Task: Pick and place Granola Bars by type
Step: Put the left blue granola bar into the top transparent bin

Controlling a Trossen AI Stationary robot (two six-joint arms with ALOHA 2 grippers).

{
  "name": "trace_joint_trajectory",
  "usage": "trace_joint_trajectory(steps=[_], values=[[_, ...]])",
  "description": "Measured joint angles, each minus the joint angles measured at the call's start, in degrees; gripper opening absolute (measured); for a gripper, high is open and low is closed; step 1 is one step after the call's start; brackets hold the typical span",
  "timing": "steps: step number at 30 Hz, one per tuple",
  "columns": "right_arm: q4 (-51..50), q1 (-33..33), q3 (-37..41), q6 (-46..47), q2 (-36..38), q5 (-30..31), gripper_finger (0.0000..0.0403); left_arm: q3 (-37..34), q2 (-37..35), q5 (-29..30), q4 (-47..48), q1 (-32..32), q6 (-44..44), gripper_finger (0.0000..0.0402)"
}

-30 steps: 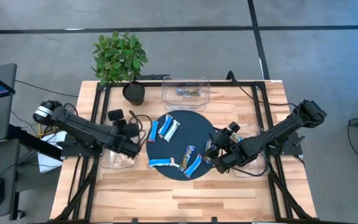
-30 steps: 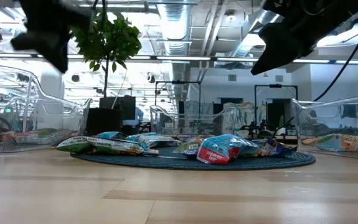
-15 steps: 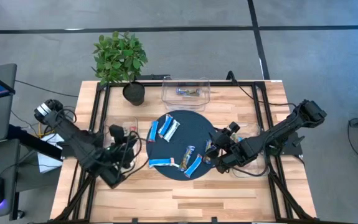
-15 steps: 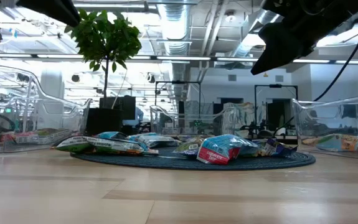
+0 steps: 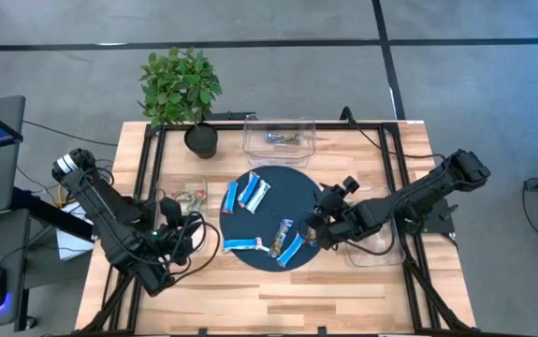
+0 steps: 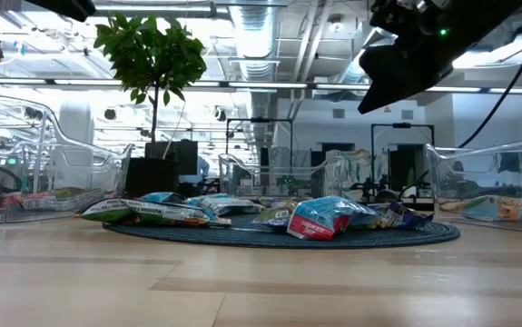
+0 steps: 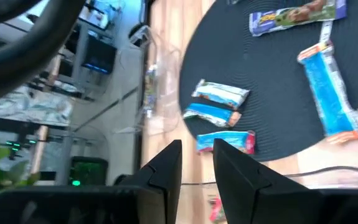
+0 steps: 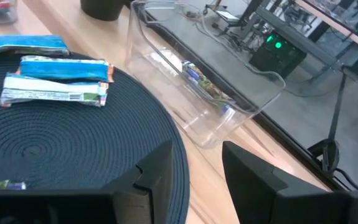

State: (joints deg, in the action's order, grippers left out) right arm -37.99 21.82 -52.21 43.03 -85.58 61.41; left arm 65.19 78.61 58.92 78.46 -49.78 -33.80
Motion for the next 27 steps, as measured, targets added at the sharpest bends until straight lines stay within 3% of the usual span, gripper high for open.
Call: trace_joint_trajectory(steps=[5,13,22,27], values=[[0.1,-0.5,0.0,-0.2,0.0,0.0,0.0134,0.0,0.0,-2.9,-1.2,0.0,0.1,0.0087],[1.4,2.2,0.0,-2.6,0.0,-0.1,0.0134,0.0,0.0,1.7,-2.7,0.3,0.0,0.0087],[15.2,2.8,0.0,-19.9,0.0,-0.9,0.0134,0.0,0.0,0.5,-3.8,2.7,-6.8,0.0087],[25.2,1.5,0.0,-32.4,0.0,-10.9,0.0134,-0.7,0.0,5.0,-5.7,1.3,-10.8,0.0087]])
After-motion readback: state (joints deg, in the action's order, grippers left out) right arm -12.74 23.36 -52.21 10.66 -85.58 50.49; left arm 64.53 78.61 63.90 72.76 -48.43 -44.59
